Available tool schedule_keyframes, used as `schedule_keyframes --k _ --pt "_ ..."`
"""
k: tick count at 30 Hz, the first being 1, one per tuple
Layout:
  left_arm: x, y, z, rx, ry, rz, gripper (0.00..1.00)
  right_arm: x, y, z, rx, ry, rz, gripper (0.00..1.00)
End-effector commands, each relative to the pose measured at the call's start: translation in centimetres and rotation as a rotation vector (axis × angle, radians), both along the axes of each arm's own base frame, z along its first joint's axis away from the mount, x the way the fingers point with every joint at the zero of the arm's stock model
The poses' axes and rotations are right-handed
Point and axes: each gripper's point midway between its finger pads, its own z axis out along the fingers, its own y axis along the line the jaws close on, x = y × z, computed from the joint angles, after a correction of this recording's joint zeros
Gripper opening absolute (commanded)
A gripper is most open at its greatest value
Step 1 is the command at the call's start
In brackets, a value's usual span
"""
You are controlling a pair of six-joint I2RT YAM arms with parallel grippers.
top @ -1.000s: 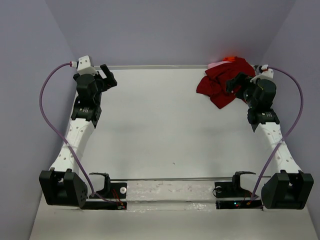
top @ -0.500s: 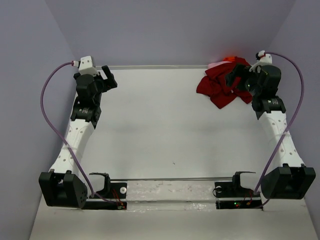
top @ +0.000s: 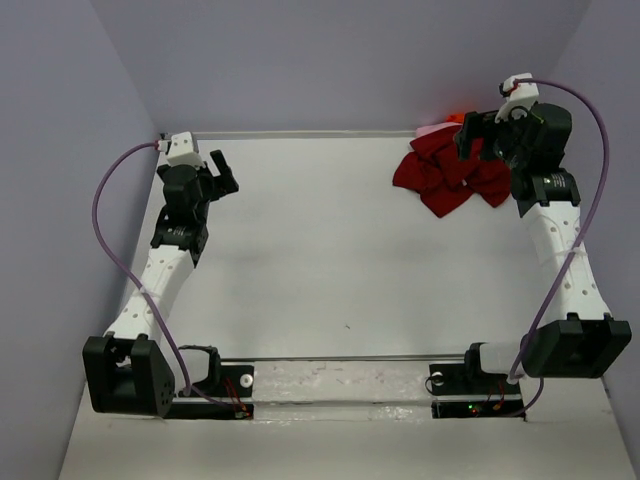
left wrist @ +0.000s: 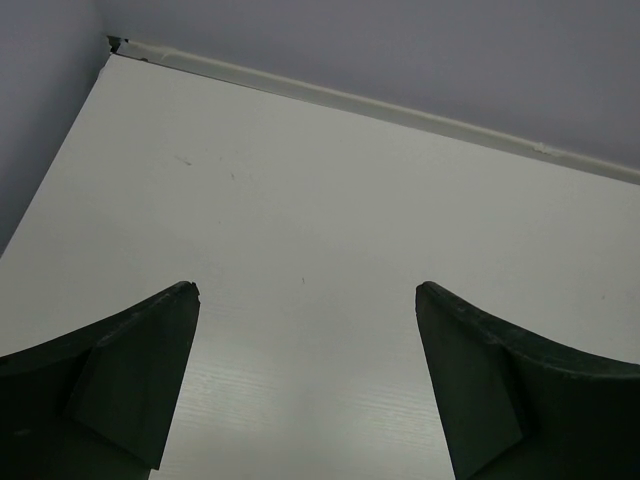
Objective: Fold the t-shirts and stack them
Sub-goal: Grab the tshirt from the pile
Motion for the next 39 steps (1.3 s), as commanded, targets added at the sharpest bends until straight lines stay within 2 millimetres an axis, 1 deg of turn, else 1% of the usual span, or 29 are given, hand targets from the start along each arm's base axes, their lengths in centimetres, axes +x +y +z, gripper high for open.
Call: schedule_keyframes --k 1,2,4,6,9,11,13,14,16,19,20,21,23,25,27,28,31,32,34,37,39 --pt "0.4 0.4 1.7 0.008 -0.063 0.024 0.99 0.4 -0.1 0.0 0.081 -0.032 -0.036 1.0" --pt "0.3 0.5 1.7 0.006 -0.066 0.025 0.99 0.0 0.0 -0.1 0.093 -0.039 -0.039 1.0" --pt "0.2 0.4 1.9 0.008 -0.072 0.023 0.99 -0.2 -0.1 0.5 0.116 -0.067 -0.052 1.0" --pt "0.4 0.4 2.4 0.01 -0.081 0.022 0.99 -0.5 -0.5 1.2 0.17 -0.092 -0.098 1.0" --pt "0.4 0.4 3.3 0.008 -0.097 0.022 0.99 -0.9 -0.9 1.6 0.23 -0.1 -0.14 1.0" --pt "0.4 0.4 3.9 0.013 -0.121 0.017 0.99 -1.3 -0.8 2.0 0.257 -0.105 -0.145 1.0" --pt "0.3 0.3 4.5 0.015 -0.136 0.012 0.99 -1.7 -0.2 2.8 0.252 -0.112 -0.104 1.0" --pt "0.3 0.1 4.9 0.017 -0.143 -0.005 0.99 -1.8 -0.1 2.8 0.256 -0.104 -0.105 1.0" --pt "0.4 -0.2 5.0 0.02 -0.143 -0.022 0.99 -2.4 -0.1 3.9 0.292 -0.122 -0.114 1.0" --pt "0.5 -0.3 5.3 0.014 -0.141 -0.022 0.99 -2.8 -0.2 4.4 0.303 -0.139 -0.117 1.0" --pt "0.5 -0.3 5.2 0.014 -0.133 -0.025 0.99 -2.8 -0.5 4.6 0.309 -0.146 -0.14 1.0" --pt "0.5 -0.3 5.2 0.014 -0.13 -0.025 0.99 -2.6 -1.9 4.5 0.325 -0.154 -0.228 1.0" --pt "0.3 -0.1 5.2 0.013 -0.129 -0.014 0.99 -2.8 -3.0 4.7 0.343 -0.151 -0.297 1.0" --pt "0.1 0.0 5.2 0.015 -0.13 -0.011 0.99 -3.1 -3.2 5.2 0.332 -0.159 -0.302 1.0" --pt "0.0 -0.1 5.2 0.023 -0.126 -0.015 0.99 -3.1 -3.2 5.2 0.332 -0.163 -0.306 1.0" --pt "0.0 -0.1 5.3 0.025 -0.123 -0.015 0.99 -2.9 -3.1 5.0 0.333 -0.154 -0.298 1.0" --pt "0.1 0.1 4.9 0.017 -0.107 -0.005 0.99 -2.7 -2.6 5.0 0.345 -0.145 -0.274 1.0" --pt "0.0 0.1 4.8 0.013 -0.104 -0.005 0.99 -2.7 -2.1 5.0 0.351 -0.142 -0.247 1.0" --pt "0.1 -0.1 4.5 0.008 -0.1 -0.009 0.99 -3.0 -2.3 4.9 0.358 -0.148 -0.26 1.0" --pt "-0.1 -0.2 4.7 0.023 -0.102 -0.024 0.99 -3.3 -2.4 4.5 0.331 -0.152 -0.257 1.0" --pt "-0.2 -0.1 4.8 0.034 -0.101 -0.02 0.99 -3.5 -2.3 4.4 0.345 -0.149 -0.259 1.0"
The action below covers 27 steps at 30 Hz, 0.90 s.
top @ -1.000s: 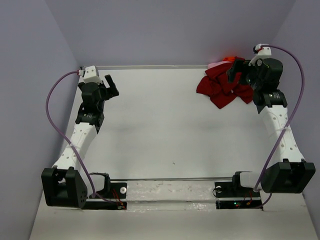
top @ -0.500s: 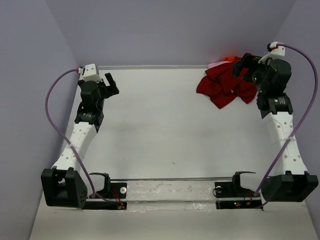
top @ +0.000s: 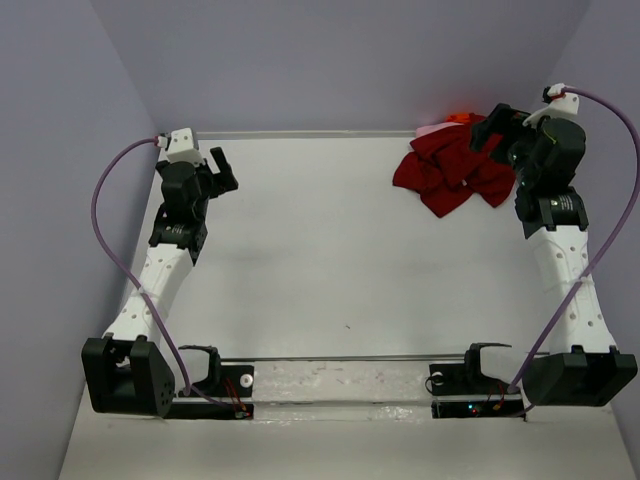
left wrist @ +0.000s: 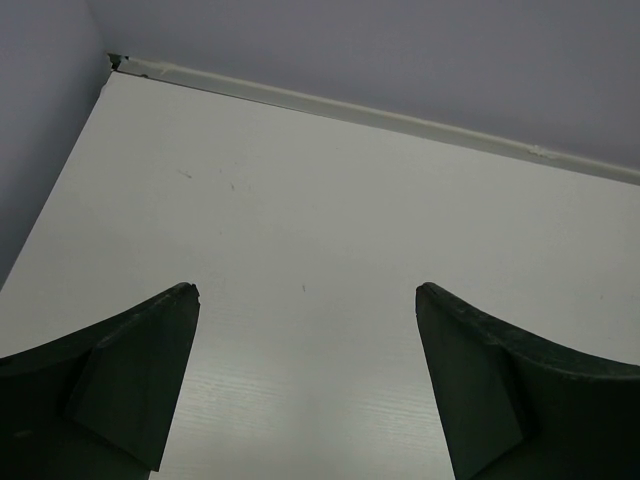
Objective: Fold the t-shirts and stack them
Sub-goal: Grab the tshirt from the pile
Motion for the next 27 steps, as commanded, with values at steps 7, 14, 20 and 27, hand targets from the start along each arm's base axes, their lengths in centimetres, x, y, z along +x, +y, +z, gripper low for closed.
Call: schedule_keyframes --k 7,14,20,27 --pt "-0.7 0.8 5.1 0.042 -0.097 0.025 0.99 0.0 0.8 -2.5 0.094 0.008 0.016 1.0" --pt "-1.1 0.6 7.4 0.008 -0.142 0.022 0.99 3.3 -0.2 -9.5 0.213 0.178 -0.09 1.0" --pt "-1.5 0.8 7.2 0.004 -0.135 0.032 0.99 4.5 -0.1 -12.0 0.195 0.245 -0.079 1.0" --pt "-2.2 1.1 7.4 0.002 -0.147 0.051 0.99 6.9 -2.5 -15.4 0.204 0.301 -0.23 0.99"
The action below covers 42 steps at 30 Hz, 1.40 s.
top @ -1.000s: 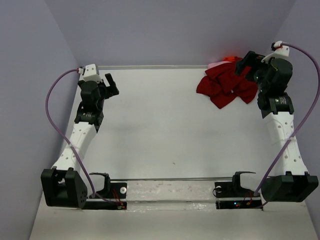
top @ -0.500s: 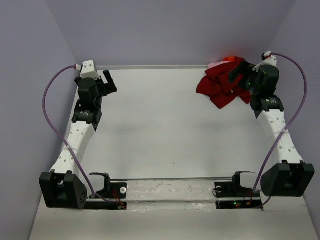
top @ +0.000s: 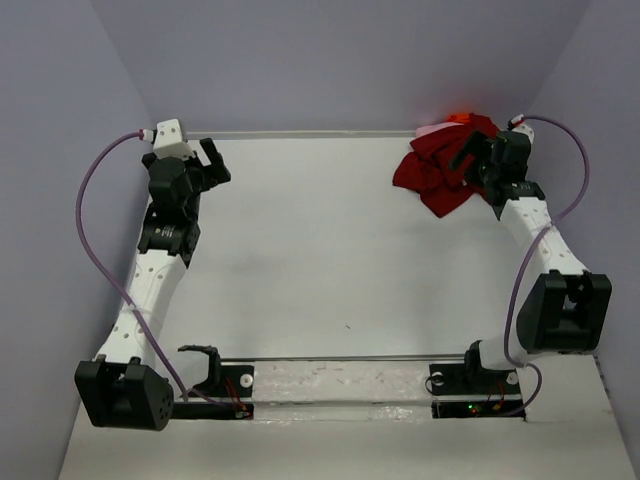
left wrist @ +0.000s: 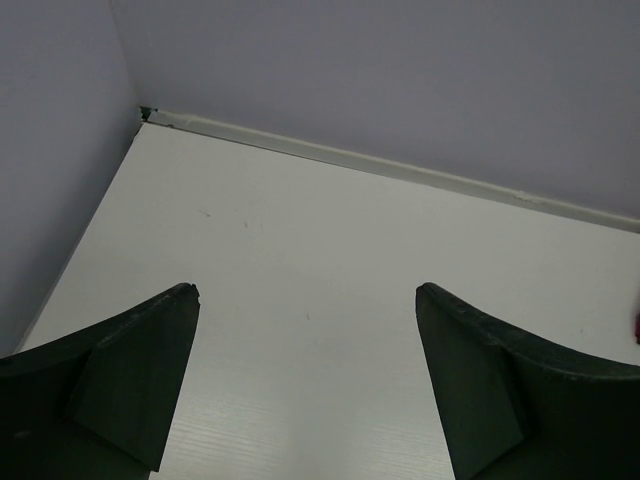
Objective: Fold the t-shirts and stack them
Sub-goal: Grab the tshirt from the pile
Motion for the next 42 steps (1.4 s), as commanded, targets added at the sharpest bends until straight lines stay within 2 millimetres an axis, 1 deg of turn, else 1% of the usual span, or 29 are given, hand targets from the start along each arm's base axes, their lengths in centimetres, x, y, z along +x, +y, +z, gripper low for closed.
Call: schedule_keyframes --k 1,3,5,6,8,9,10,11,12,13,15,17,19,21,22,23,24,25,26,27,28,30,31,32,34,35,36,40,42 --pt "-0.9 0.5 2.9 -0.009 -0.082 0.024 0.99 2.3 -1.1 0.8 0.003 -0.037 -0.075 0.99" --pt "-1.0 0.7 3.6 -0.007 -0.101 0.032 0.99 2.9 -0.7 1.4 0.027 -0.05 -0.057 0.98" --pt "-1.1 0.7 4.0 -0.008 -0.115 0.038 0.99 3.1 -0.8 2.5 0.015 -0.072 -0.06 0.97" --pt "-1.1 0.8 4.1 -0.008 -0.121 0.038 0.99 3.0 -1.4 4.5 -0.007 -0.113 -0.082 0.99" --pt "-1.1 0.7 4.2 -0.007 -0.126 0.036 0.99 2.4 -1.8 6.9 -0.067 -0.157 -0.072 1.0" --pt "-1.0 0.7 4.1 -0.006 -0.123 0.035 0.99 2.2 -1.6 8.2 -0.109 -0.178 -0.034 1.0" --pt "-0.9 0.6 3.9 -0.003 -0.119 0.031 0.99 2.1 -0.2 11.0 -0.138 -0.233 0.072 1.0" --pt "-0.8 0.6 3.9 -0.003 -0.119 0.03 0.99 1.1 0.3 12.4 -0.208 -0.239 0.141 1.0" --pt "-0.5 0.5 3.3 -0.006 -0.106 0.029 0.99 0.6 0.7 13.7 -0.22 -0.261 0.164 1.0" --pt "-0.4 0.5 3.1 -0.009 -0.1 0.029 0.99 0.0 1.5 14.9 -0.222 -0.291 0.214 1.0" --pt "0.3 0.3 2.1 -0.019 -0.076 0.022 0.99 -1.5 1.8 17.3 -0.27 -0.347 0.243 1.0" --pt "0.7 0.2 1.4 -0.037 -0.061 0.024 0.99 -2.0 1.4 17.8 -0.286 -0.363 0.221 1.0" --pt "1.2 0.0 0.6 -0.045 -0.041 0.024 0.99 -2.2 0.6 17.6 -0.296 -0.351 0.178 1.0" --pt "1.4 0.0 0.5 -0.049 -0.041 0.024 0.99 -2.3 -0.3 17.1 -0.289 -0.34 0.12 1.0" --pt "1.6 0.1 0.4 -0.046 -0.038 0.028 0.99 -2.4 -0.8 16.2 -0.287 -0.324 0.086 1.0" --pt "1.6 0.1 0.4 -0.044 -0.038 0.031 0.99 -2.4 -0.9 15.8 -0.263 -0.323 0.068 1.0" --pt "1.6 0.2 0.9 -0.041 -0.048 0.034 0.99 -2.5 -1.3 14.3 -0.238 -0.3 0.032 1.0" --pt "1.6 0.2 1.1 -0.038 -0.052 0.032 0.99 -2.4 -1.0 13.4 -0.207 -0.292 0.036 1.0" --pt "1.6 0.1 1.4 -0.038 -0.059 0.027 0.99 -2.1 -0.5 13.3 -0.196 -0.317 0.06 1.0" --pt "1.6 0.1 1.8 -0.039 -0.067 0.025 0.99 -1.8 -0.1 12.4 -0.191 -0.311 0.089 1.0" --pt "1.6 0.1 2.2 -0.04 -0.076 0.025 0.99 -1.3 0.5 10.3 -0.167 -0.276 0.119 1.0" --pt "1.6 -0.1 2.8 -0.037 -0.086 0.013 0.99 -0.4 0.7 8.7 -0.11 -0.245 0.102 1.0" --pt "1.7 -0.1 3.2 -0.034 -0.095 0.012 0.99 0.5 0.4 7.0 -0.086 -0.205 0.076 1.0" --pt "1.7 0.0 3.3 -0.031 -0.096 0.015 0.99 1.0 0.3 6.1 -0.08 -0.184 0.069 0.98" --pt "1.8 0.0 3.9 -0.024 -0.105 0.013 0.99 2.1 0.3 4.6 -0.078 -0.149 0.072 0.93" --pt "1.8 0.0 4.1 -0.023 -0.109 0.014 0.99 2.5 0.2 4.1 -0.069 -0.133 0.063 0.93" --pt "1.8 0.0 4.4 -0.024 -0.117 0.01 0.99 3.4 0.1 3.0 -0.059 -0.108 0.055 0.93" --pt "1.3 -0.5 4.9 -0.024 -0.133 -0.015 0.99 5.3 -2.1 0.5 -0.081 -0.049 -0.071 0.93" --pt "0.8 -0.4 5.3 -0.032 -0.146 -0.017 0.99 6.2 -2.5 -0.8 -0.072 -0.021 -0.104 0.93"
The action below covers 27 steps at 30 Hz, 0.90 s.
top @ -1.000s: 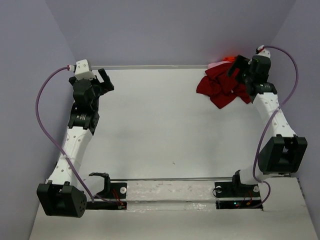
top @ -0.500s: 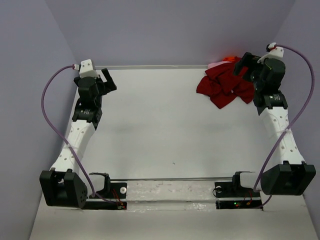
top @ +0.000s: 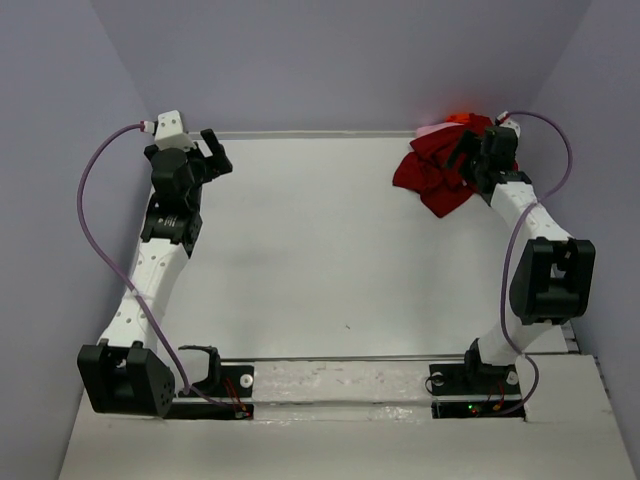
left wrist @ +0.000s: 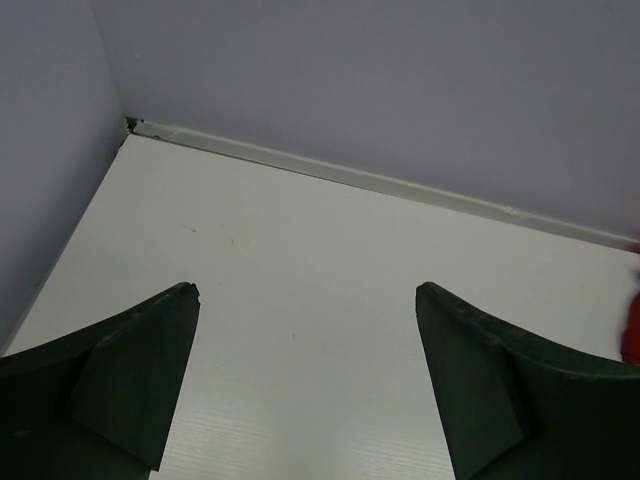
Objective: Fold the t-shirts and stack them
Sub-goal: Grab the tshirt from the pile
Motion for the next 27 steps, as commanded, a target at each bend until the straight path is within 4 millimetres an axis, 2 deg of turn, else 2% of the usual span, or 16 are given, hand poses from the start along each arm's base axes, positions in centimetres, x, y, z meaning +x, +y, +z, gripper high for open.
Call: schedule_keyframes --k 1,3,7,8,11,14,17,18,21,24,25,26,27 --pt "-1.1 -0.3 4.6 -0.006 -0.123 -0.023 0.99 2.7 -1.6 3.0 0.005 -0.093 -0.115 0.93" --pt "-1.5 -0.4 4.8 -0.001 -0.133 -0.034 0.99 3.1 -0.5 2.8 0.055 -0.092 -0.076 0.89" --pt "-2.4 0.1 5.5 0.054 -0.151 -0.021 0.99 3.0 0.8 4.1 0.132 -0.132 -0.045 0.85" --pt "-2.5 0.3 5.5 0.061 -0.153 -0.014 0.99 2.7 0.8 5.0 0.138 -0.155 -0.045 0.84" --pt "-2.7 0.8 5.6 0.076 -0.155 0.011 0.99 2.0 0.7 6.1 0.112 -0.175 -0.035 0.85" --pt "-2.7 1.2 5.1 0.076 -0.144 0.034 0.99 1.5 0.4 6.0 0.098 -0.171 -0.044 0.88" --pt "-2.5 1.6 4.6 0.062 -0.14 0.06 0.99 1.4 0.3 4.9 0.107 -0.153 -0.062 0.9" --pt "-2.3 1.7 4.4 0.048 -0.133 0.069 0.99 1.8 0.3 3.8 0.111 -0.129 -0.064 0.9" --pt "-2.1 1.4 4.4 0.016 -0.127 0.064 0.99 2.9 0.3 2.3 0.12 -0.099 -0.067 0.91" --pt "-2.2 1.0 4.6 -0.005 -0.131 0.044 0.99 4.6 -0.2 0.9 0.115 -0.076 -0.097 0.91" --pt "-2.2 1.0 4.7 -0.014 -0.132 0.046 0.99 5.3 -0.5 1.6 0.107 -0.09 -0.109 0.91" --pt "-2.3 1.1 4.7 -0.019 -0.13 0.054 0.99 5.8 -1.2 0.0 0.079 -0.057 -0.139 0.91" --pt "-2.5 1.1 4.9 -0.033 -0.134 0.057 0.99 6.7 -1.9 -0.6 0.053 -0.047 -0.167 0.91"
